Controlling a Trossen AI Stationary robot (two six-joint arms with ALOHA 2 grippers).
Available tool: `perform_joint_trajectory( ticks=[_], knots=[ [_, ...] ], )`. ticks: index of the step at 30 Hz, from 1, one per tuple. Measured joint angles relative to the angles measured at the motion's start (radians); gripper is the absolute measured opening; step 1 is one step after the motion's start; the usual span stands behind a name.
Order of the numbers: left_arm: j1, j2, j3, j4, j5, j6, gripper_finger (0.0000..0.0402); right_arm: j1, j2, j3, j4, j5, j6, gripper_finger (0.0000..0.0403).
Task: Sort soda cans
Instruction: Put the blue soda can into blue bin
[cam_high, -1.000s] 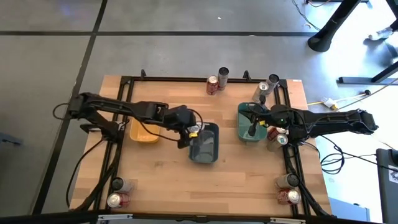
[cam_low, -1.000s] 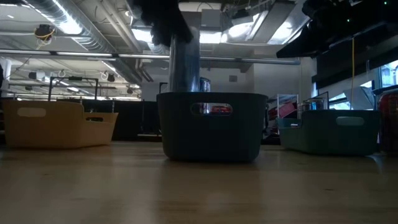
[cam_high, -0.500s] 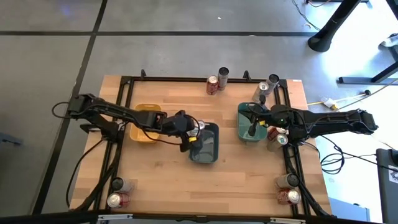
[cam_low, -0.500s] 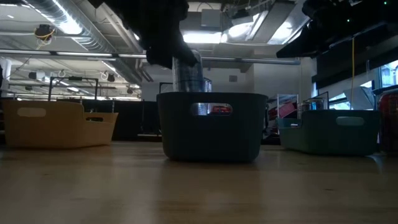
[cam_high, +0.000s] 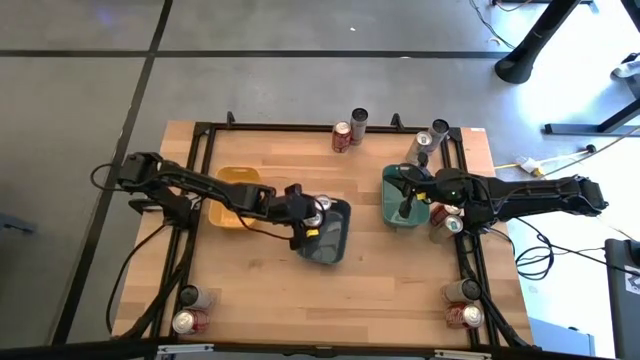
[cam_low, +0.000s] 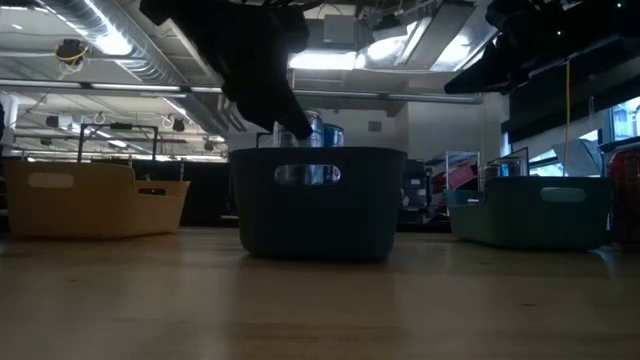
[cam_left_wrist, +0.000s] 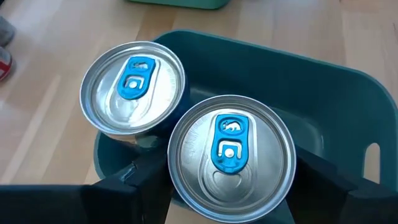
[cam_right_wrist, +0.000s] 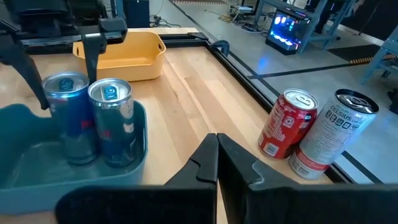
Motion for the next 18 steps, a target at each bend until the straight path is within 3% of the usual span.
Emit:
perform_joint_trajectory(
  ticks=[5,13,18],
  knots=[
    [0.002,0.0,0.0,-0.004,0.002,-0.005,0.0247,0.0,0.0,0.0,0.0,0.0,0.001,0.0005],
    [0.003,-0.003,0.0,-0.026,-0.002,-0.043,0.0309,0.0,0.0,0.0,0.0,0.0,0.001,0.0005],
    [0.003,-0.035,0.023,-0.061,-0.002,-0.001,0.0314,0.0,0.0,0.0,0.0,-0.002,0.001,0.0005]
  ],
)
